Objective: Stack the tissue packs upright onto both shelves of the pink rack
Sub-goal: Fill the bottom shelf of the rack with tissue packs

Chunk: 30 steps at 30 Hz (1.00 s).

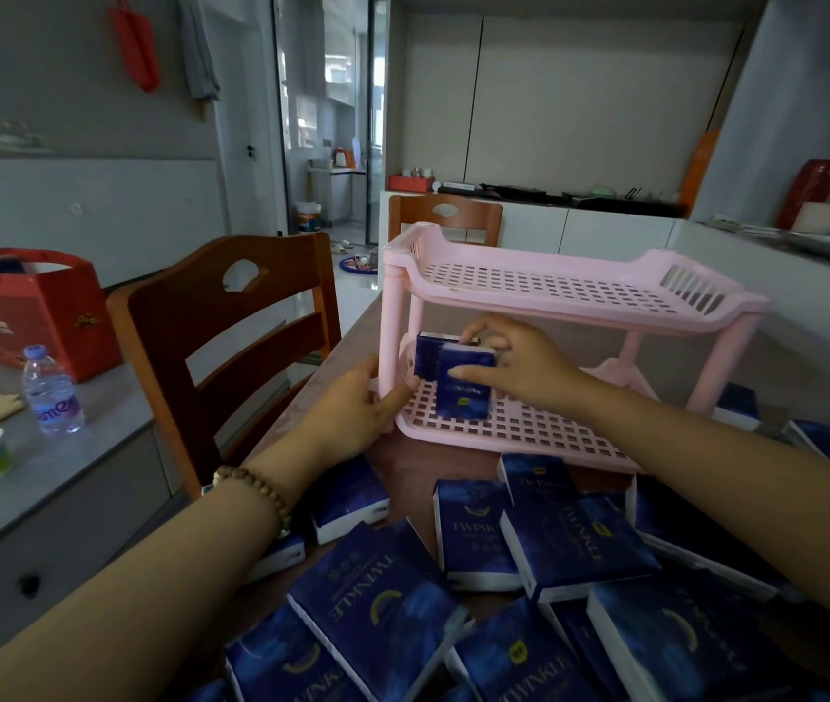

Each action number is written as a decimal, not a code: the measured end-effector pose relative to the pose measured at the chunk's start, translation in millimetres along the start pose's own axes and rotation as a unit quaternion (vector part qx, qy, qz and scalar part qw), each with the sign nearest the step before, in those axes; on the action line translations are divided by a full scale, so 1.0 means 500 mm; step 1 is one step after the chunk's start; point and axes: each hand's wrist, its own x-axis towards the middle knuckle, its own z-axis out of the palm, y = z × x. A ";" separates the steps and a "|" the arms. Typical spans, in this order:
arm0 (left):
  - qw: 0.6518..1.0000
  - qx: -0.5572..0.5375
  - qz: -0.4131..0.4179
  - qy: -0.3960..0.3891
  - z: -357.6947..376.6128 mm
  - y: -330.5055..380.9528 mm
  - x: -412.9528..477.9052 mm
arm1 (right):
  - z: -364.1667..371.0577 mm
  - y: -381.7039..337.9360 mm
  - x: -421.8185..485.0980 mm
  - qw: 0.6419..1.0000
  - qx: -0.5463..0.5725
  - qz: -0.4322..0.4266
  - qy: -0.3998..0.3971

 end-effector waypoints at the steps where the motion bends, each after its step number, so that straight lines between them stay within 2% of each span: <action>1: 1.000 0.001 -0.001 -0.001 -0.001 0.000 0.000 | 0.006 -0.003 0.003 1.000 0.025 0.015 -0.010; 6: 1.000 0.009 0.000 -0.004 -0.003 -0.005 0.001 | 0.012 0.001 0.004 0.993 -0.004 0.049 -0.104; 8: 1.000 0.011 -0.002 -0.002 -0.003 -0.005 0.002 | 0.004 -0.003 0.000 0.994 -0.029 0.048 -0.094; 11: 1.000 0.011 0.003 -0.002 -0.002 -0.008 0.004 | -0.017 -0.006 0.005 0.990 -0.124 0.009 -0.059; 15: 1.000 0.012 0.003 -0.005 -0.002 -0.011 0.006 | -0.022 0.004 0.015 0.970 -0.229 -0.017 -0.084; 18: 1.000 0.012 0.002 0.000 -0.001 -0.013 0.008 | -0.008 0.011 0.015 0.978 -0.198 -0.020 -0.066; 24: 1.000 0.016 0.001 0.002 0.000 -0.011 0.008 | 0.010 0.025 0.019 0.987 -0.158 -0.014 0.017; 30: 1.000 0.009 0.000 0.005 0.001 -0.004 0.003 | 0.012 0.025 0.020 0.992 -0.117 -0.003 0.051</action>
